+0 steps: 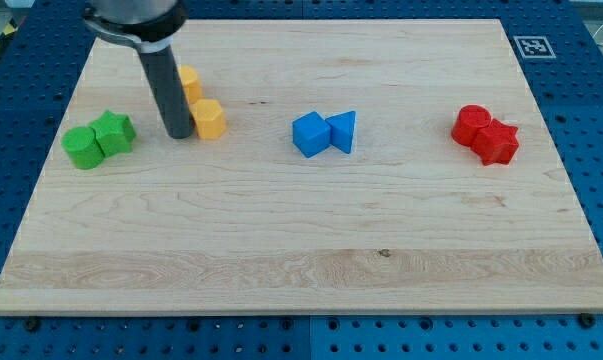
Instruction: Push the yellow hexagon towards the down
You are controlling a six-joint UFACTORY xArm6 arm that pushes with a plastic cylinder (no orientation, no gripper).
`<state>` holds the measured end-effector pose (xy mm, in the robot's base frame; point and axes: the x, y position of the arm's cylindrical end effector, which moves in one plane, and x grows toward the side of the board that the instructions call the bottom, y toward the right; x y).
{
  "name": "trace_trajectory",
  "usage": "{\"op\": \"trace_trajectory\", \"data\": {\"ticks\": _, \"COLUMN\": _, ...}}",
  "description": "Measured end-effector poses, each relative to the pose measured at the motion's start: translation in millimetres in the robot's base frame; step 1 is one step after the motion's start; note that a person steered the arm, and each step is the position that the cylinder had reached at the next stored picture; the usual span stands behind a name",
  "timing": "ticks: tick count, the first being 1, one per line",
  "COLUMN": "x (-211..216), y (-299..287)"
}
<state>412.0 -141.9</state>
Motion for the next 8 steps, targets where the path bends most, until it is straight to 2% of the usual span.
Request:
{"op": "trace_trajectory", "data": {"ticks": 2, "x": 2.0, "y": 2.5}}
{"op": "trace_trajectory", "data": {"ticks": 5, "x": -65.3, "y": -8.8}}
{"op": "trace_trajectory", "data": {"ticks": 6, "x": -64.7, "y": 3.9}}
{"op": "trace_trajectory", "data": {"ticks": 8, "x": -23.3, "y": 24.3}}
